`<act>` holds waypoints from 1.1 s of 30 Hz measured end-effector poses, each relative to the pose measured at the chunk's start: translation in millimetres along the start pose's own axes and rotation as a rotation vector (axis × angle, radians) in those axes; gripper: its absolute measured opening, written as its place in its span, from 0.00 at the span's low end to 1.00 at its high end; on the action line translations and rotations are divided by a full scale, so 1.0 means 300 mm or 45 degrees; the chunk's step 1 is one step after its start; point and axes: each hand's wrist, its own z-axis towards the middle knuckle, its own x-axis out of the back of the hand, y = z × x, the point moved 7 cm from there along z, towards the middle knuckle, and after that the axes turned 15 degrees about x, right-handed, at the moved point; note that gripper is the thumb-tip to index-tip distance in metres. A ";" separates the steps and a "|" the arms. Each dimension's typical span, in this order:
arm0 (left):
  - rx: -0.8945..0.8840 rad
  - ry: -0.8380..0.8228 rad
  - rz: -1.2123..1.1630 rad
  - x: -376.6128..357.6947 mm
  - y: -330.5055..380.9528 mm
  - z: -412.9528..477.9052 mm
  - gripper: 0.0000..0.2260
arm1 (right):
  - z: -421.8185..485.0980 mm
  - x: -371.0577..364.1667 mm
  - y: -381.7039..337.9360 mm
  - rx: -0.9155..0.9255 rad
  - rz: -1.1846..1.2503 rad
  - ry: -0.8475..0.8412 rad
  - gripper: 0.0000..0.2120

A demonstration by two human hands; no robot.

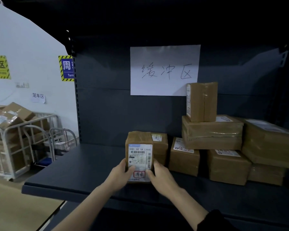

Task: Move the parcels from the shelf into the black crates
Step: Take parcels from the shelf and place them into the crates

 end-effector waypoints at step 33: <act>0.172 0.268 -0.378 0.470 -0.206 0.248 0.18 | 0.466 -0.316 -0.201 -0.223 0.537 -0.011 0.20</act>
